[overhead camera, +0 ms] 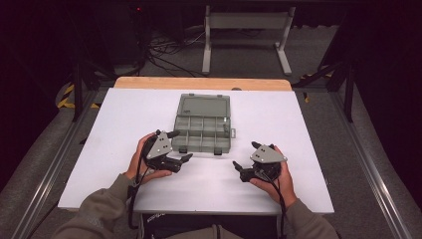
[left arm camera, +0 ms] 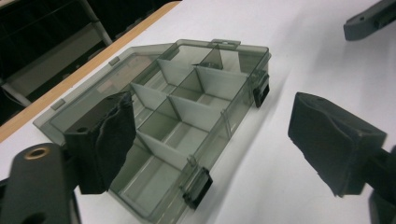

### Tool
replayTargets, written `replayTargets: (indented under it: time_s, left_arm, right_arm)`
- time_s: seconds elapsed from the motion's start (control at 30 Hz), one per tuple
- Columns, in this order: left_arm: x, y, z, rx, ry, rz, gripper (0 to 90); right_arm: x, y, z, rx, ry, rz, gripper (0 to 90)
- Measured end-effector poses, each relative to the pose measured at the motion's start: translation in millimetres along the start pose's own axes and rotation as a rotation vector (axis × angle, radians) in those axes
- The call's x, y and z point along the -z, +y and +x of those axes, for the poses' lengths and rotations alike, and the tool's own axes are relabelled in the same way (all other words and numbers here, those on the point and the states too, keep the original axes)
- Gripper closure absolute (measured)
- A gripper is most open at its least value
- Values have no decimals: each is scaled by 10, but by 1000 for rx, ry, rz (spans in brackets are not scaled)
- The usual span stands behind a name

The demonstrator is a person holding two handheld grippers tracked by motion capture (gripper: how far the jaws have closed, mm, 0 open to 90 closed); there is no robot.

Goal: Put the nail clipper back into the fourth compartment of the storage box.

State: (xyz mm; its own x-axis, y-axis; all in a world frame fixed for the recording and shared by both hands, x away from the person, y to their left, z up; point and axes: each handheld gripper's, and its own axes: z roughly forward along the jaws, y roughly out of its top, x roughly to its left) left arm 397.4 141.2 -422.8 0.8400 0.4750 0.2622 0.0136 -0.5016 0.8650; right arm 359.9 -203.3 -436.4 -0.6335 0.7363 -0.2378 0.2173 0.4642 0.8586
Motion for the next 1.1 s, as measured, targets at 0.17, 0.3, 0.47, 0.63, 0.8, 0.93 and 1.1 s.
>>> replayTargets:
  time_s: [0.17,0.3,0.47,0.63,0.8,0.93,1.1]
  left_arm:
    - [68,-69,-1,16,-23,-7,101]
    - [124,-126,3,13,-15,-6,80]
    - [191,-221,8,28,-11,-5,87]
    - [267,-304,43,53,-1,10,118]
    - [344,-349,44,62,13,12,163]
    - [380,-357,38,65,24,8,207]
    - [410,-367,41,55,28,30,311]
  right_arm:
    - [1,-3,-10,1,-17,1,95]
    - [3,-8,-24,0,-27,0,93]
    - [3,-14,-40,-11,-31,-4,89]
    - [4,-17,-53,-40,-37,-10,82]
    - [14,-19,-47,-51,-27,-26,135]
    - [26,-13,-25,-26,-21,-27,201]
    - [27,-11,-5,0,4,-17,281]
